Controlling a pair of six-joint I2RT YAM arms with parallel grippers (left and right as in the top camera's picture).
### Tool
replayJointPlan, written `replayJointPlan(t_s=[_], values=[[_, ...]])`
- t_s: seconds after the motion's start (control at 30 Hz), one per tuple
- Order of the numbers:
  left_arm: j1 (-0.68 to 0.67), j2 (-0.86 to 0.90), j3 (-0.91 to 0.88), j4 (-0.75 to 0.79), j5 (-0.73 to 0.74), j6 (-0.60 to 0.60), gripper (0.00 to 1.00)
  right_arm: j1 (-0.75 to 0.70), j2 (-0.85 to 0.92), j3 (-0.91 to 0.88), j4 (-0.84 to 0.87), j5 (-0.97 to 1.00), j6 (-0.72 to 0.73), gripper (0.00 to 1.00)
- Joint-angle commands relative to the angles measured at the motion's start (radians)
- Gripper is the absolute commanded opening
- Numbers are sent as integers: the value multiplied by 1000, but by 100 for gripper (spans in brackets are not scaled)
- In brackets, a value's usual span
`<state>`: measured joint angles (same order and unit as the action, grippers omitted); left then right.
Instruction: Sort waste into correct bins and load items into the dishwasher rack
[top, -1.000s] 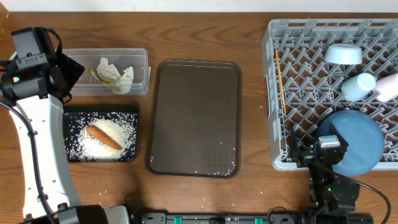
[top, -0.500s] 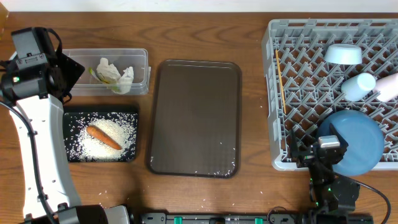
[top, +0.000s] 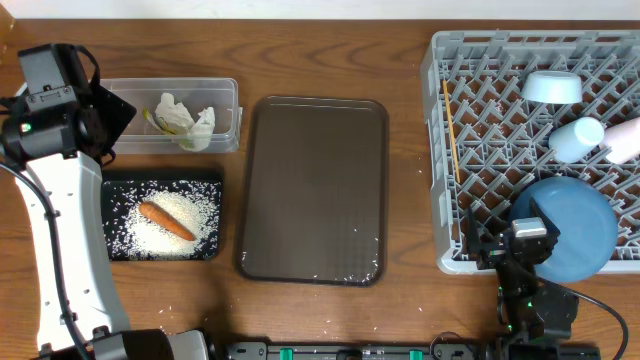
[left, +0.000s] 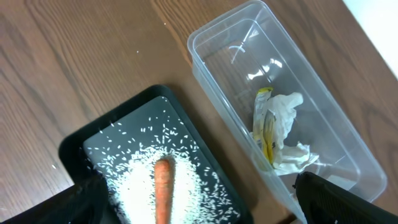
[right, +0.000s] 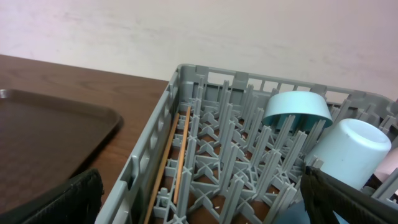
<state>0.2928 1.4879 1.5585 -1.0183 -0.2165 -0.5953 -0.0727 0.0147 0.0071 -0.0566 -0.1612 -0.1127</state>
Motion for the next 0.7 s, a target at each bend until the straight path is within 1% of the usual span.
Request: replayJointPlan(t_s=[0.0,0.1,0.23,0.33,0.43,0.5,0.57,0.67], values=[[4,5,7,-24,-20,60,98,-16,-9,-2,-4,-7,15,99],[4,-3,7,-56,-20,61,98,-16,-9,-2,-4,-7,15,99],[4,-40,-13,-140,-17,63,98,-16,-9,-2,-4,-7,15,99],[0,-99,-99,-119,-5,63,98,-16,-9,-2,-4,-7,15,99],[-8,-166,-229,-22,0,76,98,-16,-9,-2,-4,-7,15,99],[-24,-231,-357,88,39,141,98,-16,-9,-2,-4,-7,15,99],[-42,-308,-500,231,114,236,98,-16,-9,-2,-4,-7,15,99],[-67,-426,-697,448,235,346,98,-16,-9,-2,-4,-7,15,99]])
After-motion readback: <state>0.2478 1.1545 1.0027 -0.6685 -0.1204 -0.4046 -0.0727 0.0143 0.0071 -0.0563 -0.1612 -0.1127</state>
